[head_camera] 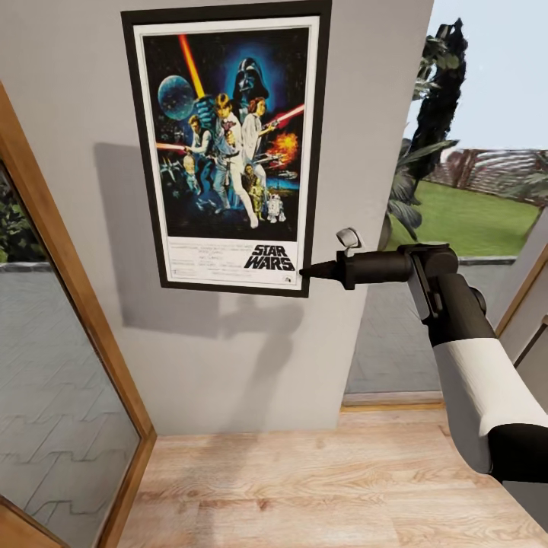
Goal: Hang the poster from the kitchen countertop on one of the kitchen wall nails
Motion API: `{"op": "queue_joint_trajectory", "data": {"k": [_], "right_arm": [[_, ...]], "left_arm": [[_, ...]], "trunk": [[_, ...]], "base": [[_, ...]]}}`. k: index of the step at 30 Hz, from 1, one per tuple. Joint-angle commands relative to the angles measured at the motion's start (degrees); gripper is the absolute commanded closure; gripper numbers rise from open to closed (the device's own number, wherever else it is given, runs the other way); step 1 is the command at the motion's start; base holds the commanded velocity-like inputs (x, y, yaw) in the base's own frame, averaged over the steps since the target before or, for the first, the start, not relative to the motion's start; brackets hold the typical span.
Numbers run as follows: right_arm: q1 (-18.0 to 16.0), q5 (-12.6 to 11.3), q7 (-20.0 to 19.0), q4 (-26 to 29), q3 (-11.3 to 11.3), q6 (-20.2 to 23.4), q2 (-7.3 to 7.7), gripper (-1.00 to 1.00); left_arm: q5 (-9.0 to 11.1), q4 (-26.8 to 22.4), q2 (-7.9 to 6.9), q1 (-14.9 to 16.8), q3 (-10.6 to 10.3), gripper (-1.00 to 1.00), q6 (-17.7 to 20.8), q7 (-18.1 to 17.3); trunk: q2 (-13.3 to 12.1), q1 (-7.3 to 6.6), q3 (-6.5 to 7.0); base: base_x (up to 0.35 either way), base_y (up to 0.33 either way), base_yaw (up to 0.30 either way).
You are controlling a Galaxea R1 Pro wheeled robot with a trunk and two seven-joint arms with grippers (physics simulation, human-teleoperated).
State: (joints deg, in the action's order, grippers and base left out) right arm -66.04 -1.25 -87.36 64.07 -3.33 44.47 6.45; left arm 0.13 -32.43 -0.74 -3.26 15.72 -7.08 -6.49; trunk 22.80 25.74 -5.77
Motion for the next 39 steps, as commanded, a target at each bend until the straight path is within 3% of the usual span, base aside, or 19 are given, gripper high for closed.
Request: {"op": "queue_joint_trajectory", "data": {"k": [1,28,39], "right_arm": [[-0.06,-0.15,-0.20,0.00,-0.10,0.80,0.05,1.00],[-0.06,-0.15,-0.18,0.00,-0.17,0.80,0.05,1.00],[-0.06,-0.15,-0.18,0.00,-0.18,0.80,0.02,1.00]], "left_arm": [[0.02,-0.07,0.04,0.01,0.28,-1.00,-0.04,-0.45],[-0.02,-0.09,0.04,0.01,0.28,-1.00,-0.04,-0.45],[-0.02,-0.09,0.04,0.01,0.28,-1.00,-0.04,-0.45]], "trunk": [[0.12,0.04,-0.11],[0.12,0.04,-0.11],[0.12,0.04,-0.11]], "base": [[0.037,0.000,0.000],[0.264,0.000,0.000],[0.061,0.000,0.000]]}}
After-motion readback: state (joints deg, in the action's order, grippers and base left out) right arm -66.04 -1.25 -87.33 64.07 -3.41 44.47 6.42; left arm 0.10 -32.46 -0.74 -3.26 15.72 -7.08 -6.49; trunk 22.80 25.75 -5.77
